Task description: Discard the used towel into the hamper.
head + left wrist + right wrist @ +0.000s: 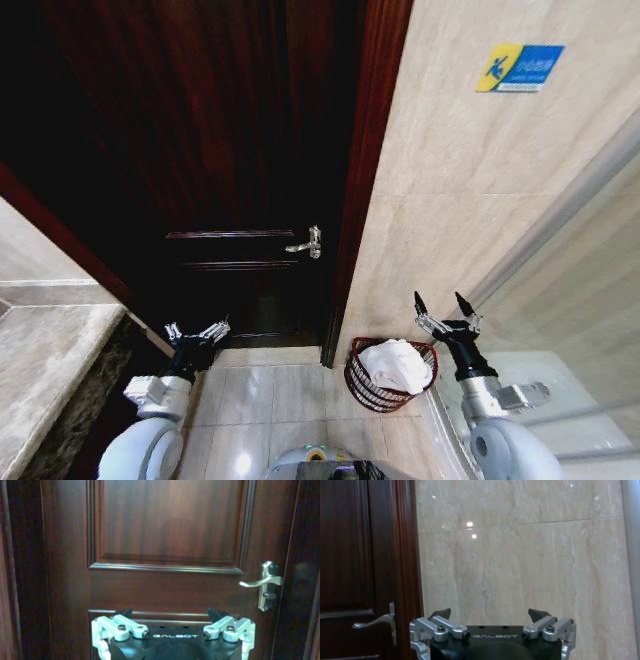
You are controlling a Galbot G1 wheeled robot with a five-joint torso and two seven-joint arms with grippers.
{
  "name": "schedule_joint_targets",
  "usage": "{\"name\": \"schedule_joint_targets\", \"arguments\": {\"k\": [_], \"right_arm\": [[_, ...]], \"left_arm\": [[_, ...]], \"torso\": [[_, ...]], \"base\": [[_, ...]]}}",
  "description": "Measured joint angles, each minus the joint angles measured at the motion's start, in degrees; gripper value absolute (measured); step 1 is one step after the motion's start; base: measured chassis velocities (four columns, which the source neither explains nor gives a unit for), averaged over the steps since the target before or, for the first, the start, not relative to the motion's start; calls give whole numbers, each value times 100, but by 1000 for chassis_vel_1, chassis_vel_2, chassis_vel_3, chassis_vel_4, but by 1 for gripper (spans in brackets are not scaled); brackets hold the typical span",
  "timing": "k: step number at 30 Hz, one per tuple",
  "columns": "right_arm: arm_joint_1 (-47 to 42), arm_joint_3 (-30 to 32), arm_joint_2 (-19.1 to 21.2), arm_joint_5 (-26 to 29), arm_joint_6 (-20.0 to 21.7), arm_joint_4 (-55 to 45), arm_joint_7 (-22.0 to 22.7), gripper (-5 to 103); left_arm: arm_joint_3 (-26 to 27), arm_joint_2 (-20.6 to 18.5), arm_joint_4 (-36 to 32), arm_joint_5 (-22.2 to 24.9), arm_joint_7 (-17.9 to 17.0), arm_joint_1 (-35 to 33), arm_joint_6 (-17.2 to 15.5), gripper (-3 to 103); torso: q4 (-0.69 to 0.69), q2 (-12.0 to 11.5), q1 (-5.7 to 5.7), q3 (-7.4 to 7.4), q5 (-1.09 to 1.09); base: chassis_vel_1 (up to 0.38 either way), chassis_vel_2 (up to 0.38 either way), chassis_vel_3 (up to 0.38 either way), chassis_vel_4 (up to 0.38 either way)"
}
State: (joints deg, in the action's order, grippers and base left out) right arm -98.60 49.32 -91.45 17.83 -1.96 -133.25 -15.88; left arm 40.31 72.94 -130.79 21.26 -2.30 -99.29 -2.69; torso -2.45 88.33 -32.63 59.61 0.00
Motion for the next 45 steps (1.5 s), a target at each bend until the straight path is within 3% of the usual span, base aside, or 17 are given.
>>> {"name": "schedule_joint_targets", "arguments": {"k": [40,41,43,45], "right_arm": [[0,0,0,0,-3,1,0,100],[0,0,1,-1,-3,1,0,100],[-117,31,-18,-13,-10,-141,192,100],[-277,63,-40,-19,-32,-315,375,100]], "left_arm": [[-4,20,0,-16,0,-4,21,98],[-19,58,3,-48,-1,-15,65,98],[-195,445,48,-363,-16,-143,493,100],[-241,595,57,-439,-19,-180,593,100]], "torso": [[-1,0,0,0,0],[0,0,0,0,1],[-3,-1,0,0,3],[-4,0,0,1,-2]], "base": [[0,0,0,0],[0,0,0,0],[0,0,0,0],[0,0,0,0]]}}
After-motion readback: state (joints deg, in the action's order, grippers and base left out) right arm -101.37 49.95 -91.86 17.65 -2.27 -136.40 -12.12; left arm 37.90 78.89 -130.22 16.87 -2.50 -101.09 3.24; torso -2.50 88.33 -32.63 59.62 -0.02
